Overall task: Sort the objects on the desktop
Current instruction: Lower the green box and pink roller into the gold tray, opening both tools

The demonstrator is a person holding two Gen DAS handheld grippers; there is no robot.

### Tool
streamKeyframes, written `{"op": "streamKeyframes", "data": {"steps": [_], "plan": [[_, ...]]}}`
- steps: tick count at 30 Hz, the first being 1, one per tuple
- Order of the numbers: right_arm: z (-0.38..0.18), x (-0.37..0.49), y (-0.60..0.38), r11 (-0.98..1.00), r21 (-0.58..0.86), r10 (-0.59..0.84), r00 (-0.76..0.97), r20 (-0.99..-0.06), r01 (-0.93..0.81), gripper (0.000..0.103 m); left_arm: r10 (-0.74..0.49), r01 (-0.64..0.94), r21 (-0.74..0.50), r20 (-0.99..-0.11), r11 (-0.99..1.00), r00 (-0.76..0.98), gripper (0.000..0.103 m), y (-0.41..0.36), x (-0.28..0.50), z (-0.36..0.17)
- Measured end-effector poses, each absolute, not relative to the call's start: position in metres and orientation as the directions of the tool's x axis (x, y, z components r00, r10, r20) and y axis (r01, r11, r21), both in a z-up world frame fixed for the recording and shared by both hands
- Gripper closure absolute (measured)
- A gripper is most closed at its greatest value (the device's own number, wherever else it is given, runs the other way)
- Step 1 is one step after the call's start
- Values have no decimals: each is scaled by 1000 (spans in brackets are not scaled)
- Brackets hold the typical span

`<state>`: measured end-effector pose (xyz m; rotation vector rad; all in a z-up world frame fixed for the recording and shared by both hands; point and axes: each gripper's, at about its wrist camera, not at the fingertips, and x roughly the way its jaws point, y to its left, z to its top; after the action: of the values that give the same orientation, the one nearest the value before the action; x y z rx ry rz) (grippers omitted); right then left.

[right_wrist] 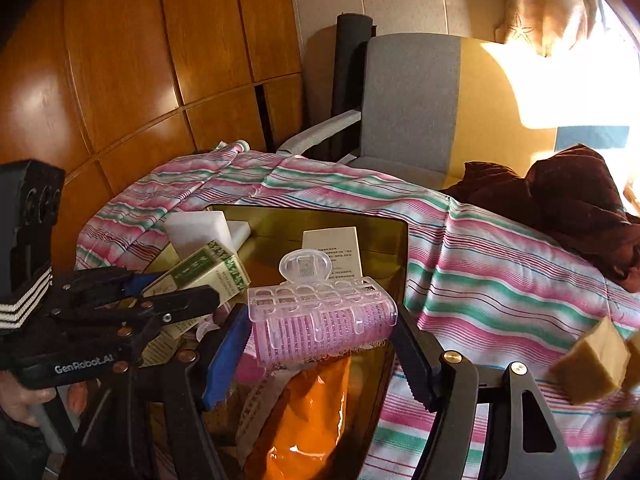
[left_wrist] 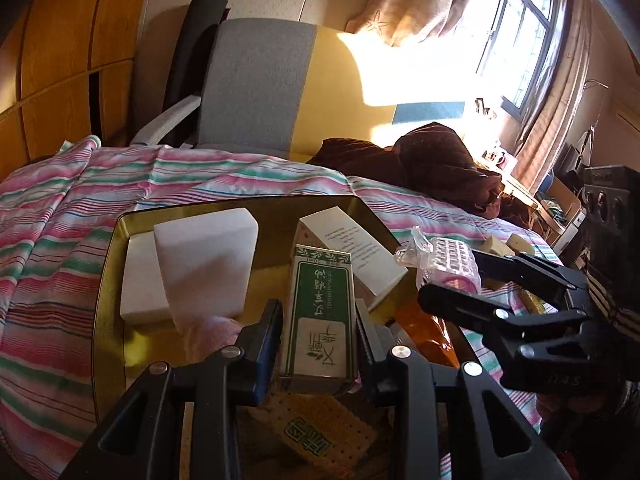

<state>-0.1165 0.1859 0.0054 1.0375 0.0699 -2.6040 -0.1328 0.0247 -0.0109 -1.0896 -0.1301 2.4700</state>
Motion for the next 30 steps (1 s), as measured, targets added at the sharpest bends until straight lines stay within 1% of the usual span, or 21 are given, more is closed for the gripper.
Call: {"op": "streamKeyframes", "data": {"steps": [7, 12, 14, 16, 20, 23, 25, 29, 30], "plan": [[4, -152, 170, -945, 42, -253, -648, -718, 323, 32, 391, -284, -273, -715, -919, -580, 68, 16, -187, -13], [5, -172, 158, -942, 41, -252, -625, -739, 332, 32, 392, -261, -293, -718, -920, -576, 68, 12, -207, -16], [4, -177, 151, -938, 43, -259, -615, -745, 343, 32, 421, -268, -325, -703, -907, -573, 68, 8, -209, -14], [2, -181, 144, -936, 28, -251, -611, -750, 351, 32, 450, -279, -354, -677, -893, -582, 64, 3, -208, -10], [-9, -189, 129, -922, -13, -232, -578, -782, 387, 31, 452, -266, -367, -677, -891, -581, 64, -6, -215, -10], [-14, -190, 124, -919, -47, -206, -580, -788, 391, 31, 471, -240, -413, -665, -878, -579, 64, -16, -219, -12], [-14, -191, 125, -920, -36, -214, -578, -787, 390, 30, 479, -228, -436, -649, -871, -591, 64, -23, -219, -11], [-9, -191, 134, -929, 1, -234, -583, -778, 371, 26, 479, -236, -432, -630, -870, -612, 64, -27, -209, -3], [-8, -190, 137, -931, 14, -240, -583, -776, 365, 23, 478, -241, -429, -623, -871, -619, 64, -27, -205, 0]]}}
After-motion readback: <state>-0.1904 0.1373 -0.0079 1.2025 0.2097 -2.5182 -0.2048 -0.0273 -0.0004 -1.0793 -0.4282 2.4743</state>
